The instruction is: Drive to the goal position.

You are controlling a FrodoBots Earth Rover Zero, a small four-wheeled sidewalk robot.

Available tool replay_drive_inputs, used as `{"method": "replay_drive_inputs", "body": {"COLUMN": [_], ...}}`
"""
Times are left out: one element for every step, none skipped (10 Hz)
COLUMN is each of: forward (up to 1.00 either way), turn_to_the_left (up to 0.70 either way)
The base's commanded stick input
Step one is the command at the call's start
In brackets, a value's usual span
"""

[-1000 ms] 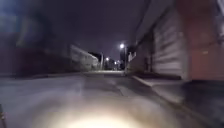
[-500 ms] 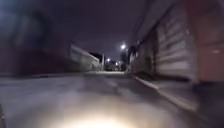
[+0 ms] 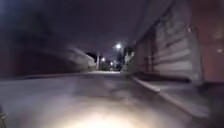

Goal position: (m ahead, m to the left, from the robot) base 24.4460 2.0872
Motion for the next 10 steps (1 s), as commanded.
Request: {"method": "replay_drive_inputs", "body": {"forward": [0.7,0.7,0.7,0.7,0.7,0.7,0.7,0.7,0.7,0.7], "turn_to_the_left": [0.0,0.0,-0.04,-0.21,-0.25,0.0,0.0,0.0,0.0,0.0]}}
